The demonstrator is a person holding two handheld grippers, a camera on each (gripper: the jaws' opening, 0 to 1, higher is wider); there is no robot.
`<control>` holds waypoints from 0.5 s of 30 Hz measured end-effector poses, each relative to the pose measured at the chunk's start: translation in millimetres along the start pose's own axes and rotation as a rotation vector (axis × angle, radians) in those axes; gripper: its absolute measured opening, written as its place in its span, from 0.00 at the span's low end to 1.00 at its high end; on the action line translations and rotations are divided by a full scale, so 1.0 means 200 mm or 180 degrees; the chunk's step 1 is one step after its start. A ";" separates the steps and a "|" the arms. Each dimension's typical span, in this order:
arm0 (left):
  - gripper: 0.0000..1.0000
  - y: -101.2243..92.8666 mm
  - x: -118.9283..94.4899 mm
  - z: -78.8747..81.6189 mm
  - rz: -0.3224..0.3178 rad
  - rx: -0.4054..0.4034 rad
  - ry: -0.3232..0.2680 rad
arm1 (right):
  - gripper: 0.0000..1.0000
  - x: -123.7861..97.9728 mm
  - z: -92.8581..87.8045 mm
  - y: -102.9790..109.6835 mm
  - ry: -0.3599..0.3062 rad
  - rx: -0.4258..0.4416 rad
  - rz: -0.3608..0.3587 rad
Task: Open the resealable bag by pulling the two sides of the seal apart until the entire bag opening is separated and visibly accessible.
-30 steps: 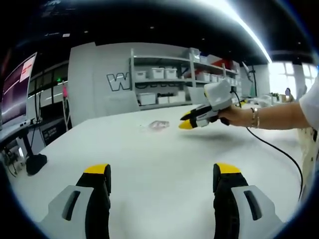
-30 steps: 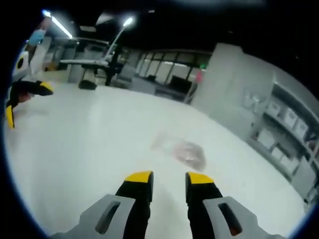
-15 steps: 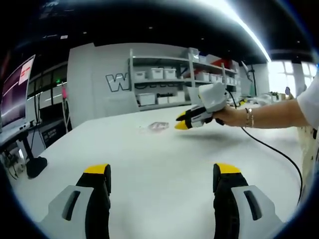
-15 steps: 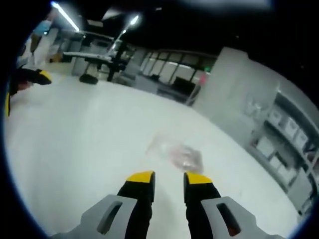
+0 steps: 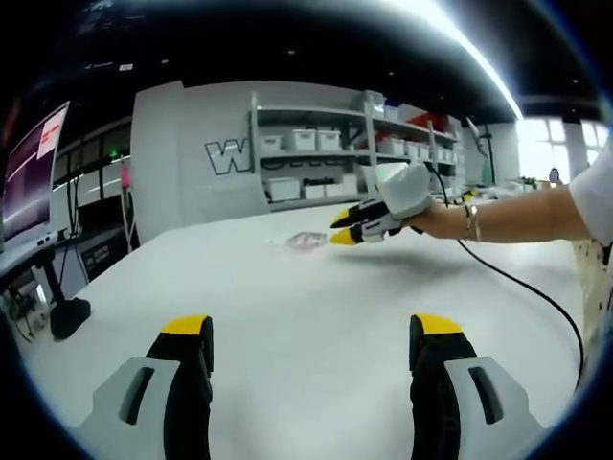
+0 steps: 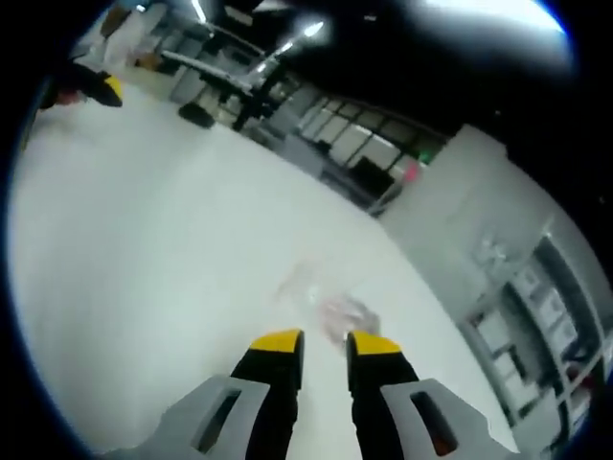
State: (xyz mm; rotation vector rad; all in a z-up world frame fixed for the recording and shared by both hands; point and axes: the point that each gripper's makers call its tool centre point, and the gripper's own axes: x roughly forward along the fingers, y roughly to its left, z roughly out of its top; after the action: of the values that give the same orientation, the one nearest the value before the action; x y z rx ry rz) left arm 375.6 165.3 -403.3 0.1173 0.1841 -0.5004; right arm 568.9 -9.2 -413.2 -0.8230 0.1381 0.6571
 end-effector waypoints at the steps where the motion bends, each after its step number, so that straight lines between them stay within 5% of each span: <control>1: 0.83 0.00 0.00 0.00 0.0000 -0.0002 -0.0001 | 0.16 0.01 0.00 0.00 0.0006 -0.0025 0.0009; 15: 0.83 0.04 -0.02 -0.01 0.0036 -0.0034 -0.0012 | 0.16 0.09 -0.02 -0.01 0.0023 -0.0090 0.0083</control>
State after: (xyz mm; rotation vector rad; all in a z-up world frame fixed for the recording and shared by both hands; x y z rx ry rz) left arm 375.2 173.8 -403.8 0.1068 0.1823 -0.4883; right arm 585.8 -3.6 -420.8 -0.8521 0.1467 0.6820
